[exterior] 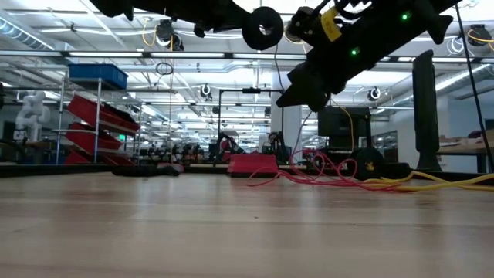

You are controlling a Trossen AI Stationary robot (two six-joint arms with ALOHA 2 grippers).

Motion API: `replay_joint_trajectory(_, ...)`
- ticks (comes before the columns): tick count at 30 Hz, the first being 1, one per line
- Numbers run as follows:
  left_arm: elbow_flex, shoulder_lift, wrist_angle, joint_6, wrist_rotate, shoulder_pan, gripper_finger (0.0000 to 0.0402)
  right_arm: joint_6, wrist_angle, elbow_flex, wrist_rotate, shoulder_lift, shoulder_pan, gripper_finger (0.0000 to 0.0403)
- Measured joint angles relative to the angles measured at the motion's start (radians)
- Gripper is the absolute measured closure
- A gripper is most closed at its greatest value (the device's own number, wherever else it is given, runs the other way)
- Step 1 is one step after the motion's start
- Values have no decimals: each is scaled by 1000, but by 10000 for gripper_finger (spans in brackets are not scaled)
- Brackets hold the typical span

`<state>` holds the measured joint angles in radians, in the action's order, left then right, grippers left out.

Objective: Coil cords
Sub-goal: Coil the red wire onto the spool

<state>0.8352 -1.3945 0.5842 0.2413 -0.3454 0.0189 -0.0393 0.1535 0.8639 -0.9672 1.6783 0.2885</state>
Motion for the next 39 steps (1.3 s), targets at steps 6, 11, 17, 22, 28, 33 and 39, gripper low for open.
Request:
replay_joint_trajectory(6,0,0,2,0,0,0,401,1,0,0,1,0,0,341)
replay_joint_trajectory(11,0,0,2,0,0,0,401,2,0,0,1,0,2,364)
replay_joint_trajectory(17,0,0,1,1,0,0,401,3,0,0,0,0,20,394)
replay_joint_trajectory(22,0,0,1,0,0,0,401,3,3,0,8,0,21,402)
replay_joint_trajectory(28,0,0,11,-14,0,0,401,34,85,0,32,0,5,403)
replay_joint_trajectory(33,0,0,11,-27,0,0,401,106,225,0,76,0,-23,403)
replay_joint_trajectory(39,0,0,20,-26,-2,1,401,145,363,0,163,0,-56,403)
